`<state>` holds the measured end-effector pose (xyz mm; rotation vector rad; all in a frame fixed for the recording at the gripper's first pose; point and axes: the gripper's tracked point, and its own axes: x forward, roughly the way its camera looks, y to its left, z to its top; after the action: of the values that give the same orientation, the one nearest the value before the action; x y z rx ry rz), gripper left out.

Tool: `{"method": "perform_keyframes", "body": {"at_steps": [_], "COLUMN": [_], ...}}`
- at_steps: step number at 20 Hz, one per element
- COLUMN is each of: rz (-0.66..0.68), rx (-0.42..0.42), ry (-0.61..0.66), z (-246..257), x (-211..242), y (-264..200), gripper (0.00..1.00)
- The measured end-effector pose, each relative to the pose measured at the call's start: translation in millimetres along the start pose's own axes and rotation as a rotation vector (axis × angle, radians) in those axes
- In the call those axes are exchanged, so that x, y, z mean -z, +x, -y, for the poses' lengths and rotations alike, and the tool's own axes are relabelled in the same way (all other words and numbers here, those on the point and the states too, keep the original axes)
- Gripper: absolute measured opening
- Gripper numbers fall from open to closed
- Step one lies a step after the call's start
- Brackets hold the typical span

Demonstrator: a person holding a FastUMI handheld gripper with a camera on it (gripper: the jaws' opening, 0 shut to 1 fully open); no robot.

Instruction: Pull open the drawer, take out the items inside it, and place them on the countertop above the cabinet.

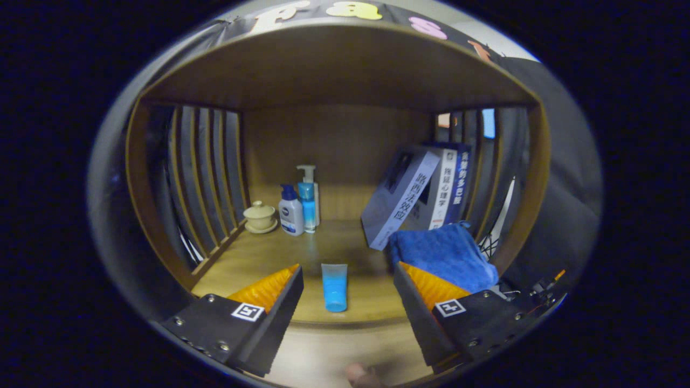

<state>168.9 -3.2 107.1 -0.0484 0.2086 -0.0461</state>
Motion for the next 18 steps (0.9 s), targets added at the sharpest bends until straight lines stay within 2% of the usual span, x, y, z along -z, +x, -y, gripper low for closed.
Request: {"method": "perform_keyframes", "body": {"at_steps": [6,10,14,18], "rz": [0.07,0.146,0.192,0.201], "rx": [-0.056,-0.043,-0.025,-0.008], "ry": [0.067,0.073,0.025,0.023], "z": [2,14,22,30], "x": [-14,-5,31,77], "y": [-101,-156,-193,-206], "gripper": [0.99,0.99,0.99,0.99]}}
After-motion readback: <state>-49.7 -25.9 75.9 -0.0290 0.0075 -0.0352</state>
